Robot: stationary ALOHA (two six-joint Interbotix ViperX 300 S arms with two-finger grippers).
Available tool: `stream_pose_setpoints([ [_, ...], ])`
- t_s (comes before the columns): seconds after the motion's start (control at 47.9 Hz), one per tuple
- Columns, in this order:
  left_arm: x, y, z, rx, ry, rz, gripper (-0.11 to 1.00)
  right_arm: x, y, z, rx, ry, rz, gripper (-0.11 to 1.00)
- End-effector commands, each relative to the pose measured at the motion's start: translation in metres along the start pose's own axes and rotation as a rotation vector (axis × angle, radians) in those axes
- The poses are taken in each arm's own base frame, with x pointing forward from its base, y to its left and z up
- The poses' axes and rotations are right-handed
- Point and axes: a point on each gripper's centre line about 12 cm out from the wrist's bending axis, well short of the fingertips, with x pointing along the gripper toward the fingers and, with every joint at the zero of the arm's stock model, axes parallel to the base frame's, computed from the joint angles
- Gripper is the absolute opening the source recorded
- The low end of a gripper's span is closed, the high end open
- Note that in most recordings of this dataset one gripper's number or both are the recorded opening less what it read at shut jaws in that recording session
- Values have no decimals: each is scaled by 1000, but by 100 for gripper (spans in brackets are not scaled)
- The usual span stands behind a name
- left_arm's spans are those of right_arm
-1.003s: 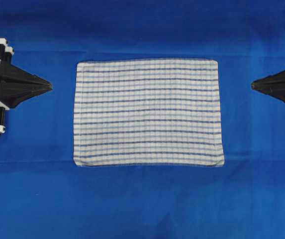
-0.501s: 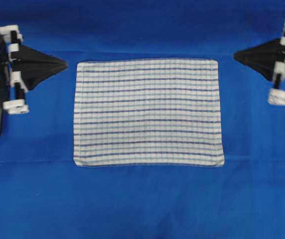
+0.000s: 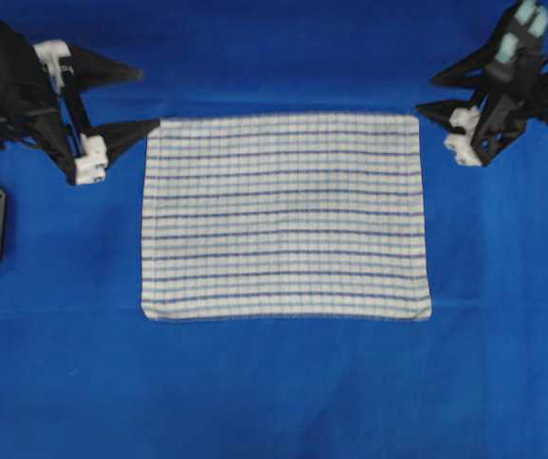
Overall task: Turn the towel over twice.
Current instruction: 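Move both grippers toward the far corners of the striped towel, then pinch the far towel corners with left and right grippers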
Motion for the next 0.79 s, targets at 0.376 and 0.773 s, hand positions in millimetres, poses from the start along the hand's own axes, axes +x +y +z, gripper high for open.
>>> stream_pose_setpoints([
  [0.376, 47, 17, -49, -19, 144, 63, 85, 50, -14, -28, 14, 94, -43, 59],
  [0.773, 62, 25, -78, -31, 254, 88, 71, 59, -15, -35, 19, 116, -47, 56],
])
